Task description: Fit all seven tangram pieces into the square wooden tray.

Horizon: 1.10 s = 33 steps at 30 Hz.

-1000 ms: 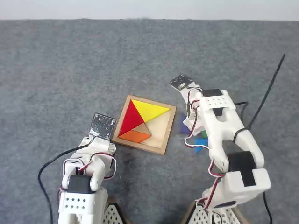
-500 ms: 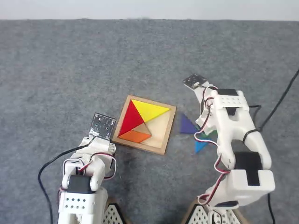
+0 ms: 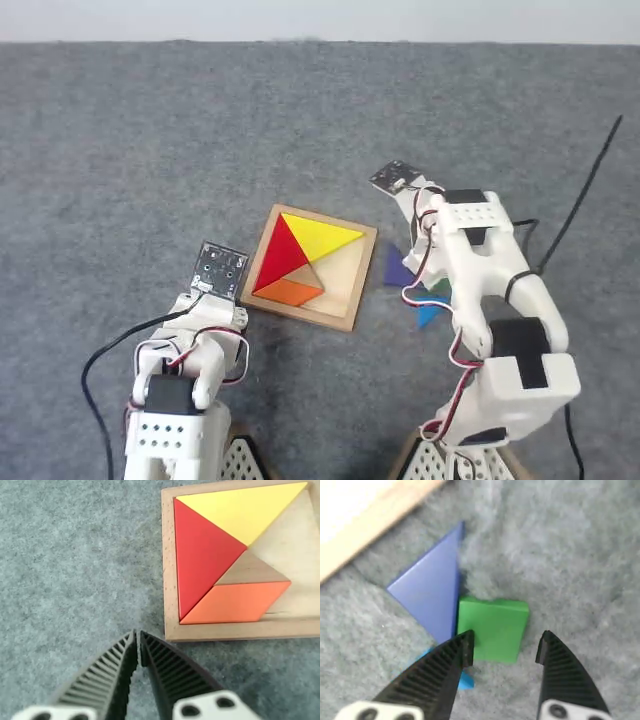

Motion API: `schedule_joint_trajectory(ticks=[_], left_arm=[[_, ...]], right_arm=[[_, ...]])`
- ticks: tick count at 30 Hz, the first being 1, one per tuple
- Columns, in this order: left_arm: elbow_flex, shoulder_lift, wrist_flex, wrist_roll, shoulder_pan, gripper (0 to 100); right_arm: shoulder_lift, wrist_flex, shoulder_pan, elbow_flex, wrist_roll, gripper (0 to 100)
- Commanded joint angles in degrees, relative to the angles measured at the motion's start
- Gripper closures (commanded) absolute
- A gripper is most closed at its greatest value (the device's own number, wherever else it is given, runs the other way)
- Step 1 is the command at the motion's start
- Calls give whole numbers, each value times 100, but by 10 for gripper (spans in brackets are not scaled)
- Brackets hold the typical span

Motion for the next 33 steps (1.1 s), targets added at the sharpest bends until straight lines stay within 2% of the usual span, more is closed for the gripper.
schedule_joint_trajectory(ticks=[1, 5, 11, 14, 24, 28, 33], left_arm=[[-40, -70, 26, 44, -18, 987], [-40, -70, 26, 44, -18, 987], [-40, -70, 26, 44, -18, 987], [-40, -70, 26, 44, -18, 987], [-40, -70, 26, 44, -18, 987], [-40, -70, 26, 44, -18, 987], [-40, -70, 26, 44, -18, 987]], right_arm=[[66, 66, -532, 123, -114, 772], [-31, 4, -532, 88, -413, 772], [365, 22, 787, -510, -440, 772], [664, 57, 1086, -800, -316, 772], [681, 101, 831, -862, -273, 797], [488, 136, 787, -941, -721, 879], [-505, 374, 286, -941, -949, 890]])
